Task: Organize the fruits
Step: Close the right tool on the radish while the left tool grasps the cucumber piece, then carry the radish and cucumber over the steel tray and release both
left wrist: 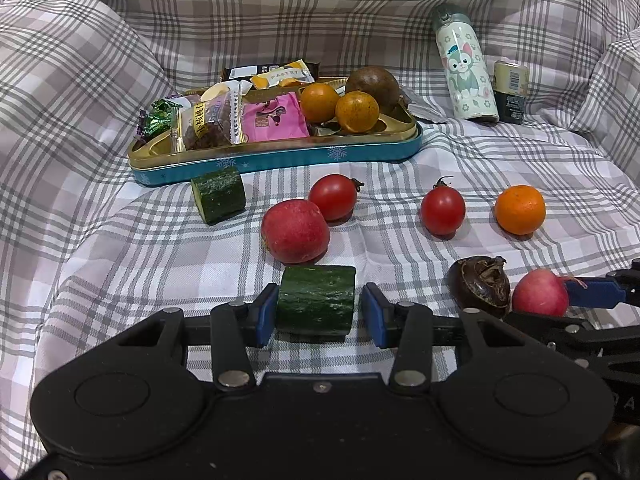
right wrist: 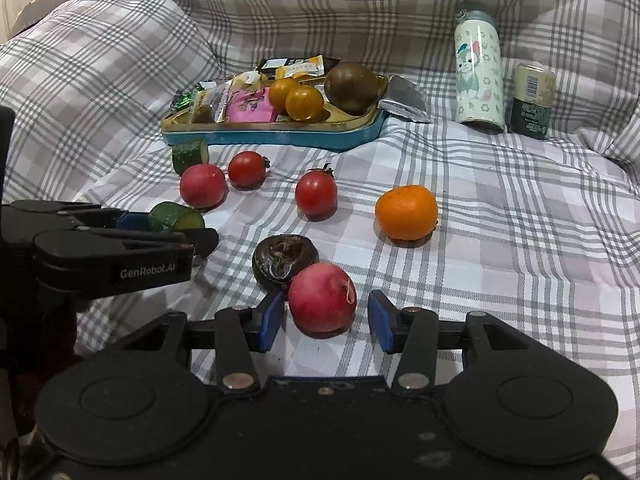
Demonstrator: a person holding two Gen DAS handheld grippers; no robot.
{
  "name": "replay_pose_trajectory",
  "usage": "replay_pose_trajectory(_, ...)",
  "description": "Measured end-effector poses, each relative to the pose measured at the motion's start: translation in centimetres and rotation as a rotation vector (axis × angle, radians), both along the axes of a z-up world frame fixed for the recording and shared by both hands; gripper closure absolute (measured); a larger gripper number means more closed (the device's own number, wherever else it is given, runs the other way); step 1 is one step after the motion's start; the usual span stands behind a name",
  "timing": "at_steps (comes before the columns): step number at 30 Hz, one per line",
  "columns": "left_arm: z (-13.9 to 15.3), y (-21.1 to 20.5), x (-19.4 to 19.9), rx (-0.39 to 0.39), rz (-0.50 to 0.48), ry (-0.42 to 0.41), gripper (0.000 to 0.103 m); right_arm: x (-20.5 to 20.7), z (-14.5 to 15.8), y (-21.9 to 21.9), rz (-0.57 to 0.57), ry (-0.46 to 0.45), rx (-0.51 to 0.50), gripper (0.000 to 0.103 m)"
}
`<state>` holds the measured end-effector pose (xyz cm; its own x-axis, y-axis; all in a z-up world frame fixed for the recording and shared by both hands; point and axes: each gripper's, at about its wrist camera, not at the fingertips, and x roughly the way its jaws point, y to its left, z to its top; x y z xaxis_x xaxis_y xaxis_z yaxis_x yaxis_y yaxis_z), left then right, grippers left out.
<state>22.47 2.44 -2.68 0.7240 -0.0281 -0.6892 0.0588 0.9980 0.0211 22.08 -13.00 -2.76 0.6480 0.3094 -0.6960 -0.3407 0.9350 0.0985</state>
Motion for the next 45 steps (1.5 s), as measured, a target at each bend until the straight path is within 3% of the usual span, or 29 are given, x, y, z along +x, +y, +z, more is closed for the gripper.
replay_pose_trajectory(11, -0.1, 0.1, 0.0, -0.007, 0.004, -0.007, 0.050, 0.1, -0.1, 0.4, -0.008, -0.023, -0.021, 0.054)
replay_pose_trajectory(14, -0.1, 0.1, 0.0, -0.009, 0.004, -0.010, 0.050, 0.0, -0.2, 0.4, -0.006, -0.028, -0.023, 0.058)
replay_pose_trajectory(16, -0.1, 0.2, 0.0, -0.015, 0.007, -0.013, 0.052, -0.1, -0.2, 0.5, -0.001, -0.033, -0.023, 0.066)
replay_pose_trajectory(22, 0.0, 0.9, -0.1, -0.056, 0.021, -0.021, 0.056, -0.3, 0.1, 0.6, -0.012, -0.066, -0.021, 0.066)
replay_pose_trajectory(34, 0.9, 1.5, -0.7, -0.099, 0.045, -0.069, 0.058, 0.9, 0.7, -2.0, -0.168, -0.020, 0.082, 0.066)
replay_pose_trajectory(45, 2.7, 2.2, -3.1, -0.118, 0.055, -0.114, 0.058, -0.1, 1.5, -3.2, -0.257, -0.055, 0.055, 0.066)
